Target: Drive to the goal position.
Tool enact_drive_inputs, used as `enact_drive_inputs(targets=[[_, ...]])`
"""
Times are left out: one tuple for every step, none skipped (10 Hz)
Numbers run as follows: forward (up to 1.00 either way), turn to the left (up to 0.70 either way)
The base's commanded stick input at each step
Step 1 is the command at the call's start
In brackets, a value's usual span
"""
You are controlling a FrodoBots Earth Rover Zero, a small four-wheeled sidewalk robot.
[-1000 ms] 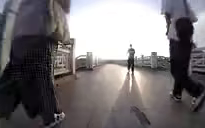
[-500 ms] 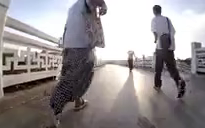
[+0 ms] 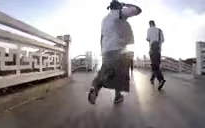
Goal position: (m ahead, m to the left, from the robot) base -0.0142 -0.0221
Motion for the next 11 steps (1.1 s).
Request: enact_drive_inputs(targets=[[0.45,0.0],[0.45,0.0],[0.45,0.0],[0.45,0.0],[0.45,0.0],[0.45,0.0],[0.45,0.0],[0.45,0.0],[0.45,0.0],[0.45,0.0],[0.45,0.0]])
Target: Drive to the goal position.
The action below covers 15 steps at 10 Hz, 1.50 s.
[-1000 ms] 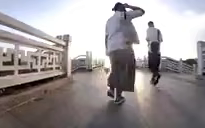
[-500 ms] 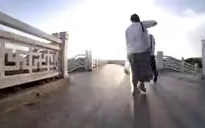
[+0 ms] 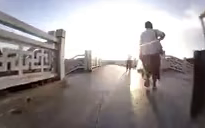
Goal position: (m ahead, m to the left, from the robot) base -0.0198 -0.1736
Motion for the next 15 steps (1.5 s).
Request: enact_drive_inputs(targets=[[0.45,0.0],[0.45,0.0],[0.45,0.0],[0.45,0.0],[0.45,0.0],[0.45,0.0],[0.45,0.0],[0.45,0.0],[0.45,0.0],[0.45,0.0],[0.45,0.0],[0.45,0.0],[0.45,0.0],[0.45,0.0],[0.45,0.0]])
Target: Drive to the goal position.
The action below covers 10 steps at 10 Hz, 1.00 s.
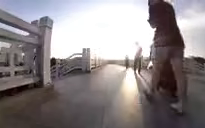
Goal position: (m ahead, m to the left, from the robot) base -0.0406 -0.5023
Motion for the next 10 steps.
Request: enact_drive_inputs(targets=[[0.45,0.0],[0.45,0.0],[0.45,0.0],[0.45,0.0],[0.45,0.0],[0.45,0.0],[0.45,0.0],[0.45,-0.02],[0.45,-0.27],[0.45,-0.27]])
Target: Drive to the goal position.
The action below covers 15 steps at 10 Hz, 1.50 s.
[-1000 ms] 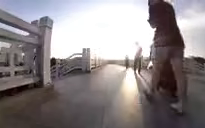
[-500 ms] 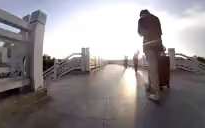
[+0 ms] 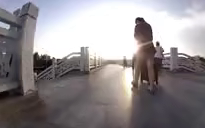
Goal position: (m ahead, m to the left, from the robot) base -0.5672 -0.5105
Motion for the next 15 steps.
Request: enact_drive_inputs(targets=[[0.45,-0.06],[0.45,0.0],[0.45,0.0],[0.45,0.0],[0.45,0.0],[0.45,0.0],[0.45,0.0],[0.45,0.0],[0.45,0.0],[0.45,0.0],[0.45,0.0],[0.45,0.0],[0.45,0.0],[0.45,0.0],[0.45,0.0]])
